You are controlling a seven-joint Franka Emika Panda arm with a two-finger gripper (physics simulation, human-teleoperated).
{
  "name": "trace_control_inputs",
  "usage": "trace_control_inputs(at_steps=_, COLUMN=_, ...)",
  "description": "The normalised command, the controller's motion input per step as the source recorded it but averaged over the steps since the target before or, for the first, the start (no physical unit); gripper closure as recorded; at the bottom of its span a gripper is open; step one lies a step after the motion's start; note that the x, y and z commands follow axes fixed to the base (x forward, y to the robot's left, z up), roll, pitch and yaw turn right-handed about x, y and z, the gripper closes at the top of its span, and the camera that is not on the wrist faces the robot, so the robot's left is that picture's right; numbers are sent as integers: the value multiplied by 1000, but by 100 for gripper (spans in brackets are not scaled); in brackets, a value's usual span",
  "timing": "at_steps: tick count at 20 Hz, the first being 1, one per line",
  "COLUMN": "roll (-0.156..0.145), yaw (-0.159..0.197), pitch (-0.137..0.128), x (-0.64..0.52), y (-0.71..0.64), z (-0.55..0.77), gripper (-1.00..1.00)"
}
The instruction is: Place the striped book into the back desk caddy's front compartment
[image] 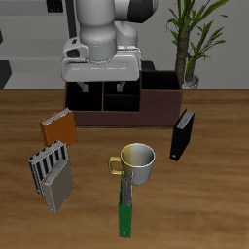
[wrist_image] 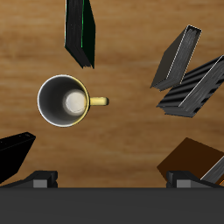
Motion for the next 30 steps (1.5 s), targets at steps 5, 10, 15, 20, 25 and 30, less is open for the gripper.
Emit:
trace_control_inputs(at_steps=5, roll=-33, yaw=-57, pitch=-44, x=326, y=-734, z=16, gripper=-100)
trace_control_inputs(at_steps=10, roll=-9, yaw=0, pitch=-39, x=242, y=-447, z=-61, gripper=-100)
trace_control_inputs(at_steps=15, roll=-17, yaw=-1, pitch=-42, x=136, y=-328, z=-77, gripper=-100)
trace_control_inputs(at_steps=20, roll=-15, yaw=-33, pitch=4, x=128, y=-337, z=-123, gripper=-100)
trace_control_inputs(at_steps=25, roll=-24, yaw=-75, pitch=-38, x=127, y=-403, z=-72, gripper=-100)
trace_control_inputs(at_steps=30, roll=-23, yaw=-82, pitch=-36, x=116, y=-155, z=-169, gripper=-100)
